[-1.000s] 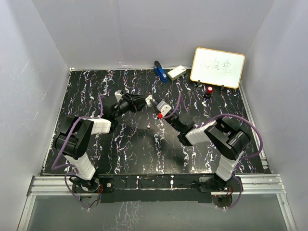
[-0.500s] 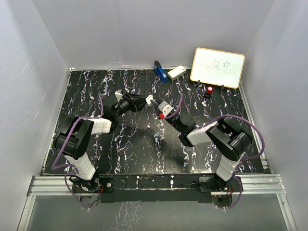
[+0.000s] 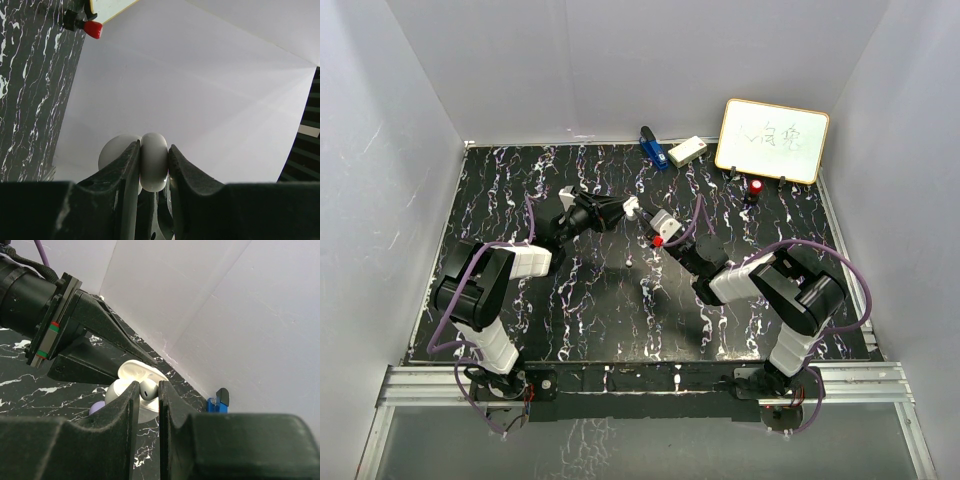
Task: Insert the wireless bluetooth earbuds into the charging case
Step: Place the earbud in the charging case.
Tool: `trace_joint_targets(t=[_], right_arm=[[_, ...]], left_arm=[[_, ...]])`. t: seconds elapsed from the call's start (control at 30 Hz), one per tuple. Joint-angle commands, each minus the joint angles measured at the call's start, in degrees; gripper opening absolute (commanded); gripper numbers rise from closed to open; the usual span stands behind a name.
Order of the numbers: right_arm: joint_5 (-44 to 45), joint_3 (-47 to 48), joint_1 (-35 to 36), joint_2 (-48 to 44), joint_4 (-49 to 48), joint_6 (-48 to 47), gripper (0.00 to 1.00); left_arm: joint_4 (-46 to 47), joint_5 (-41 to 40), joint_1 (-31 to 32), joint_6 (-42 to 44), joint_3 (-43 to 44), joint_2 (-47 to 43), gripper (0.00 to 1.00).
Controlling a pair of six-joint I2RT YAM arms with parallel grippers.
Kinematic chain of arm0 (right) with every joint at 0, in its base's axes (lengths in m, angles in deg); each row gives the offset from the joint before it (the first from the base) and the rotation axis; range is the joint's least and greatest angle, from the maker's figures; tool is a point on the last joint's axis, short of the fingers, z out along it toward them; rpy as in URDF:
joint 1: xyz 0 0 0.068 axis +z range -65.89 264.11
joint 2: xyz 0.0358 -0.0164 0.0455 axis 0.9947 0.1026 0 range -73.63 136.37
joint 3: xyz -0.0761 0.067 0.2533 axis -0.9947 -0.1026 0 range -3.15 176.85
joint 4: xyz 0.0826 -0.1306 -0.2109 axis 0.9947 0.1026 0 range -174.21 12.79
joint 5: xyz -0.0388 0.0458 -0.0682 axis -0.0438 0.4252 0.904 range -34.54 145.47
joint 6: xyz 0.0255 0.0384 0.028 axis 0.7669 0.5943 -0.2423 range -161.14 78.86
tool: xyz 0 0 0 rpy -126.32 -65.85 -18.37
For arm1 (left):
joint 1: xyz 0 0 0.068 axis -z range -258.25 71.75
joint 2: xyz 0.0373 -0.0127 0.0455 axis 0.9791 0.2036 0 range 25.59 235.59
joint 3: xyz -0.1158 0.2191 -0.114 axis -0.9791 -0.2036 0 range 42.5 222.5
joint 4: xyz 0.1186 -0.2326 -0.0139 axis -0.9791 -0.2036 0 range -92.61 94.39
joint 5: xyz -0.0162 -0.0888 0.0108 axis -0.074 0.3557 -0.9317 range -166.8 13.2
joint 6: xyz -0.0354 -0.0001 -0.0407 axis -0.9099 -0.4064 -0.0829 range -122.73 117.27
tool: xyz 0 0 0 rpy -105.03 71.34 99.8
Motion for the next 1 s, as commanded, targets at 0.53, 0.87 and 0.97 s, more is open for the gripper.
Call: trace_joint_targets(t=[0.53,0.87,0.97], right_arm=[[-1.3,2.1,0.1,-1.7,-1.2,2.9,0.18],[-0.7,4.3,0.0,-1.3,-1.9,4.5,0.40],[1.0,4.1,0.1,-1.9,-4.9,6.3,0.46]], left_arm=[[0.5,-0.7,-0.1,0.6,3.4,-2.0,0.00],[1.6,-1.0,-0.2,0.3,2.3,-1.5,0.00],[1.6,-1.2,-0.2,0.3,1.8,-1.5,0.00]])
